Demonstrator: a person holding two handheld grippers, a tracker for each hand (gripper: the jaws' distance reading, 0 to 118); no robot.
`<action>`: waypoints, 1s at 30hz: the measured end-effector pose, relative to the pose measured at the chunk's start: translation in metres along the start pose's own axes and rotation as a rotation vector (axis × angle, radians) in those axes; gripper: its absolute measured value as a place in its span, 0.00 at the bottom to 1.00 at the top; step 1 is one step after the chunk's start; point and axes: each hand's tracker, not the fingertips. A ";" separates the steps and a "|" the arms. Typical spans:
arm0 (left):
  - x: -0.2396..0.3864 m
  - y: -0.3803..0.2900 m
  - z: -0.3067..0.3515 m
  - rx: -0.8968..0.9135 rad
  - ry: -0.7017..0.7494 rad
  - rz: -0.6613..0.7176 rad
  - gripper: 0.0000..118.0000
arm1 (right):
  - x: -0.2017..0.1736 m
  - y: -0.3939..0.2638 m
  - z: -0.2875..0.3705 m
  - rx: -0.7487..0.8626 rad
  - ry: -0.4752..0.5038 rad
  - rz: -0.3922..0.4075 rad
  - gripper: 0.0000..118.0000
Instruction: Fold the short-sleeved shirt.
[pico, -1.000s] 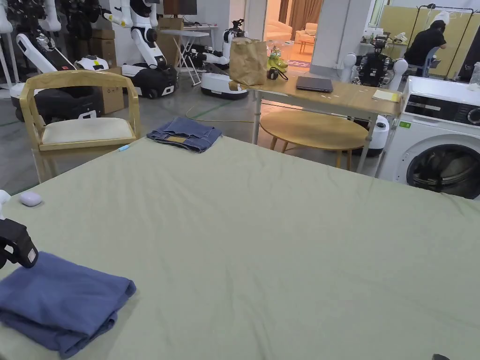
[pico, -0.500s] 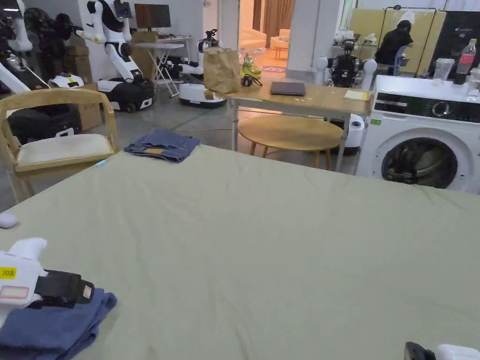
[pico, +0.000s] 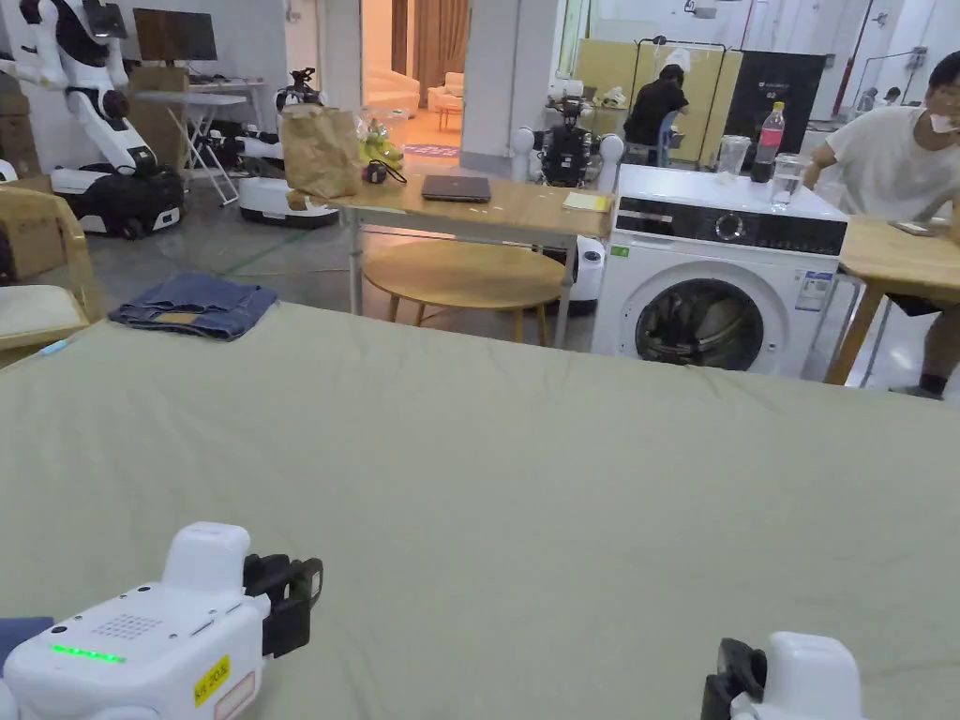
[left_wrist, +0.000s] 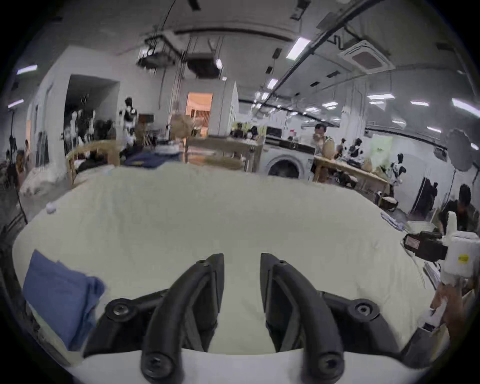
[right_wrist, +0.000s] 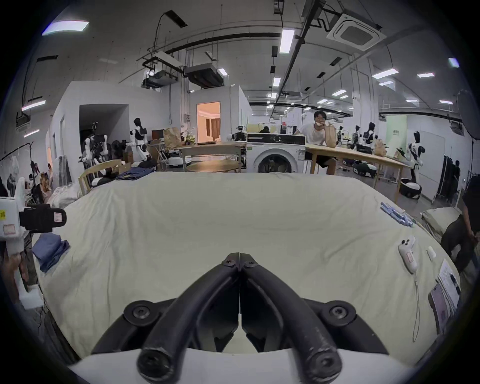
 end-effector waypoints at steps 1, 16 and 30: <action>0.014 0.000 -0.003 -0.001 0.002 -0.032 0.16 | 0.001 0.001 0.000 0.006 -0.002 -0.007 0.00; 0.110 -0.004 -0.004 0.238 0.080 -0.157 0.00 | -0.004 0.018 0.002 0.097 -0.048 -0.047 0.00; 0.107 -0.004 0.001 0.289 0.103 -0.127 0.00 | -0.009 0.014 0.009 0.177 -0.072 -0.036 0.00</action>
